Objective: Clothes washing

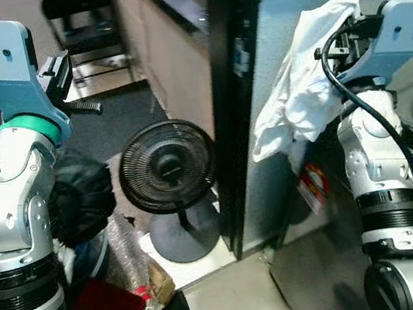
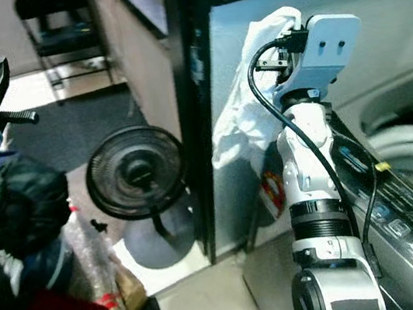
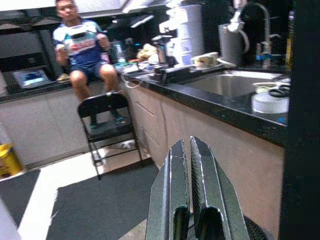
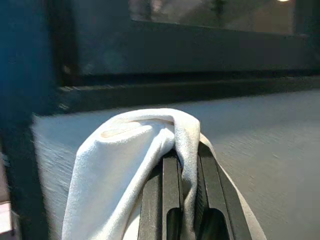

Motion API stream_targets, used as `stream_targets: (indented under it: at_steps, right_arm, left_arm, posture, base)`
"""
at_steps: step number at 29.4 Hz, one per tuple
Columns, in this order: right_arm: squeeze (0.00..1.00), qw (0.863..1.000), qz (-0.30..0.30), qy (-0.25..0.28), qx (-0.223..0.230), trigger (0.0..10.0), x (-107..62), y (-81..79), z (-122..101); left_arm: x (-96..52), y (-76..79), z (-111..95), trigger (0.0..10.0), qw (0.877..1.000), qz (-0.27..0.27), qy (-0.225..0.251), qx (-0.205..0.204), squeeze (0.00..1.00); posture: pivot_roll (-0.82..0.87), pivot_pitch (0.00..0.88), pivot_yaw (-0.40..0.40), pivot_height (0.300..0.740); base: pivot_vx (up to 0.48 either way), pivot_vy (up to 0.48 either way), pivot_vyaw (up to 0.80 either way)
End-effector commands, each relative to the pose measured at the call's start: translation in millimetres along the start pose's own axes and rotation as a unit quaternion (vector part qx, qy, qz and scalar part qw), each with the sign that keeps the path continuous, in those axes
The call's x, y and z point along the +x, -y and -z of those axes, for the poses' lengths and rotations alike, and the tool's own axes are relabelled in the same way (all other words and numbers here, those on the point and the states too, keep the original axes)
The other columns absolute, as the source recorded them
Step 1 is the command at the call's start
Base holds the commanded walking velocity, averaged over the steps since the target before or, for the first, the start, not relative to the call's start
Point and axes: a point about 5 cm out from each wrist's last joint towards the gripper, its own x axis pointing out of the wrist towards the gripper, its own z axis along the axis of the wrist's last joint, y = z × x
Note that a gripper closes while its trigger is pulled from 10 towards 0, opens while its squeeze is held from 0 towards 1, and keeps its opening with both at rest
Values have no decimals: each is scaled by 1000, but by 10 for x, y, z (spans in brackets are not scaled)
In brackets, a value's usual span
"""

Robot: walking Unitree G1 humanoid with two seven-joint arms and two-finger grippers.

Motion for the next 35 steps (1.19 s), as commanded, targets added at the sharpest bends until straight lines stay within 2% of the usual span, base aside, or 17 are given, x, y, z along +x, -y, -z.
stream_targets:
  at_steps: [1,4,9,11,16,24,35]
  right_arm:
    - [0,1000,1,15,7,10000,22,-17,-77]
    - [0,1000,2,17,9,10000,27,-26,-90]
    - [0,996,-26,81,-1,10000,72,-179,-339]
    - [0,992,-45,120,-6,10000,96,-288,-508]
    - [0,987,-59,151,2,10000,121,-380,-660]
    - [0,987,-61,150,14,10000,133,-415,-670]
    - [0,988,-59,139,15,10000,130,-422,-633]
  left_arm:
    - [14,2,-13,10000,1000,4,3,1,0]
    - [19,3,-20,10000,1000,5,5,3,0]
    - [46,19,-103,10000,1000,15,25,8,0]
    - [71,32,-256,10000,998,26,60,2,0]
    - [100,20,-432,10000,995,30,98,-7,0]
    - [124,-30,-497,10000,994,22,106,-6,0]
    - [135,-34,-477,10000,994,19,107,-5,0]
  posture:
    - [88,0,72,740]
    - [88,0,73,740]
    - [89,0,79,740]
    - [92,0,78,740]
    - [94,0,78,740]
    - [96,0,76,740]
    - [93,0,74,740]
  base:
    - [0,0,-800]
    - [0,0,-800]
    - [0,0,-800]
    - [0,0,-800]
    - [0,0,-800]
    - [0,0,-800]
    - [0,0,-800]
